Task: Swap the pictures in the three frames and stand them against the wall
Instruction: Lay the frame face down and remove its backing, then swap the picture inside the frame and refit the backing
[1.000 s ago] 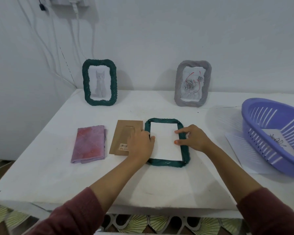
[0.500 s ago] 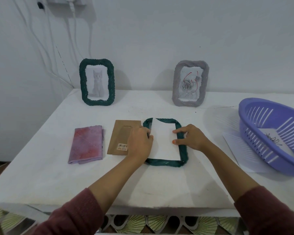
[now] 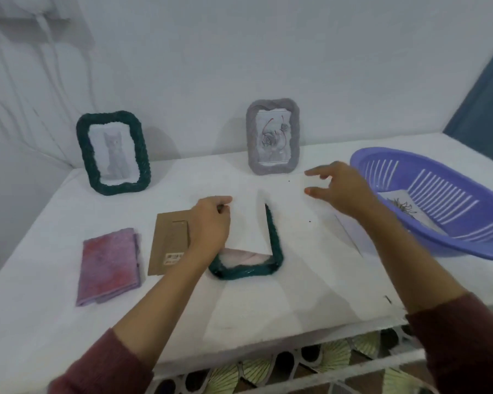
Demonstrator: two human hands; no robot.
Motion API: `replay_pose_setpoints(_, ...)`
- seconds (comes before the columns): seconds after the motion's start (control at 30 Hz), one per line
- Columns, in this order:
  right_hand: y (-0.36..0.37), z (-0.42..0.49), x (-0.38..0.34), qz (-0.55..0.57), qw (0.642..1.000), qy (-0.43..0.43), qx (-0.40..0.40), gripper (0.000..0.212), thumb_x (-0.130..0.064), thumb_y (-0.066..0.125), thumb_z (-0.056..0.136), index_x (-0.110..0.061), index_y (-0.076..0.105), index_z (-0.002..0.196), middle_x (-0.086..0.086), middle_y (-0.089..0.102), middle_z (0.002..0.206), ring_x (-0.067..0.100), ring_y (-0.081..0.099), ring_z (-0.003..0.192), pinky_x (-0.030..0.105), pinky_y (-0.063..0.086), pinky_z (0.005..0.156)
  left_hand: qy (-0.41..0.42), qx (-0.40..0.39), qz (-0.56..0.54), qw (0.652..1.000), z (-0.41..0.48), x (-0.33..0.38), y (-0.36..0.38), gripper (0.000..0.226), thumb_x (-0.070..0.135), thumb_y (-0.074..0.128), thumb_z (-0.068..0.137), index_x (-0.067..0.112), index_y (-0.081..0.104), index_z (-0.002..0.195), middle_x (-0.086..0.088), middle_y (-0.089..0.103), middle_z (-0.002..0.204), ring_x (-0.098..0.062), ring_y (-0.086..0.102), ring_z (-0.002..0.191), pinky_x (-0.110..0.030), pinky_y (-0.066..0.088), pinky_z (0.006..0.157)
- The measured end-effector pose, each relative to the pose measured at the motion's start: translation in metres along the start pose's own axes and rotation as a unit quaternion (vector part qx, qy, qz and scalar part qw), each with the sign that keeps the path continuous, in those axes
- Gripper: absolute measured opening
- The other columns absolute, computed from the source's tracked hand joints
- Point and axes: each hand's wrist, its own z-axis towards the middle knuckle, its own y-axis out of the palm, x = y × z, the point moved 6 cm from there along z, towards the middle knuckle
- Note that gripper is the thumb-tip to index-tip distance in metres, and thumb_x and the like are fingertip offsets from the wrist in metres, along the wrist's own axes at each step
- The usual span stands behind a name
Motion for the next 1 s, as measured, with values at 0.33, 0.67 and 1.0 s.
replay_pose_setpoints(0.33,-0.058,-0.022,0.102,-0.222,0.96,0.101,-0.134,0.029,-0.033,0.07,0.075,-0.01,0.063,0.092,0.011,0.063,0.099,0.025,0.055,0.089,0.037,0.047,0.084,0.0,-0.104,-0.07,0.992,-0.032,0.066,0.125,0.028,0.004,0.055,0.088,0.006,0.066,0.113,-0.007,0.066,0.116,-0.023,0.063,0.104,-0.022,0.045,0.091)
replay_pose_setpoints(0.67,-0.092,-0.009,0.111,-0.146,0.978,0.01,-0.149,0.028,-0.02,0.065,0.075,-0.007,0.048,0.056,0.006,0.039,0.054,0.017,0.037,0.053,0.027,0.028,0.051,-0.074,-0.105,-0.086,0.988,-0.048,0.085,0.215,0.027,0.002,0.057,0.085,-0.001,0.066,0.111,-0.017,0.067,0.115,-0.028,0.062,0.109,-0.031,0.046,0.099)
replay_pose_setpoints(1.0,-0.06,-0.019,0.113,-0.101,0.977,0.002,-0.187,0.029,-0.025,0.068,0.078,0.003,0.067,0.082,0.01,0.052,0.064,0.02,0.049,0.062,0.025,0.038,0.055,-0.065,-0.103,-0.054,0.991,-0.046,0.081,0.229,0.028,0.004,0.056,0.085,-0.001,0.066,0.111,-0.017,0.066,0.117,-0.027,0.061,0.109,-0.031,0.047,0.095)
